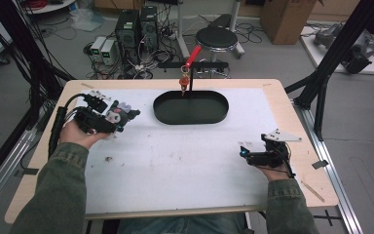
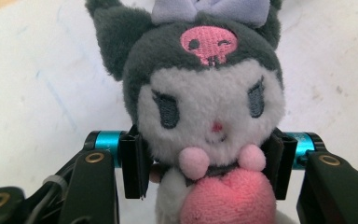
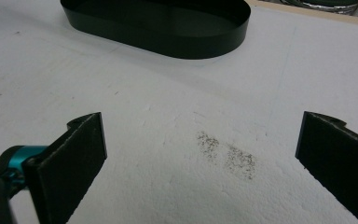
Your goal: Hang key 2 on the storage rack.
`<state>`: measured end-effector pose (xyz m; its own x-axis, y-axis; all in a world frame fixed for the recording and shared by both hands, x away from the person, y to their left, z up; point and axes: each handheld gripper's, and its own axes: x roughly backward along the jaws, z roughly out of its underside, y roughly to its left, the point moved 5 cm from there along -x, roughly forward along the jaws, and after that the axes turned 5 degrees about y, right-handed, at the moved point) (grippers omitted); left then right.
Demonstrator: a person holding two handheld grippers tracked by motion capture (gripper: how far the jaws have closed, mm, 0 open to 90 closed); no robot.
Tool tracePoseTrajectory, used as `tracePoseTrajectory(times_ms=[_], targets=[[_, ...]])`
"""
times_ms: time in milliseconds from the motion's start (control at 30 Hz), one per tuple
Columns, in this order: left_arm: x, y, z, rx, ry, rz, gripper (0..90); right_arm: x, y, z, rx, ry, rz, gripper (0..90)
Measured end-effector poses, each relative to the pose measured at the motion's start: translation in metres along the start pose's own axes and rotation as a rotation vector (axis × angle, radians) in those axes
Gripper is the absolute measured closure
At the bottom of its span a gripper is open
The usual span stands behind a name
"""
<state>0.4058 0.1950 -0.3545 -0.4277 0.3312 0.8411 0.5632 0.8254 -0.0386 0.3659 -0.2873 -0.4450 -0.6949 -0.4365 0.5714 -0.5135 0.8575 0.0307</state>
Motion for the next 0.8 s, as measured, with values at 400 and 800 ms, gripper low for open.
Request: tracePoseTrajectory(times_ms=[400, 800], targets=[[-0.008, -0.016, -0.068, -0.037, -0.033, 0.015, 46.3, 0.003, -0.003, 0.000, -0.038, -0.012, -0.032, 0.8], [-0.017, -0.020, -0.107, -0.050, -0.038, 0.029, 46.2, 0.007, -0.009, 0.003, -0.074, -0.023, -0.042, 0.8]])
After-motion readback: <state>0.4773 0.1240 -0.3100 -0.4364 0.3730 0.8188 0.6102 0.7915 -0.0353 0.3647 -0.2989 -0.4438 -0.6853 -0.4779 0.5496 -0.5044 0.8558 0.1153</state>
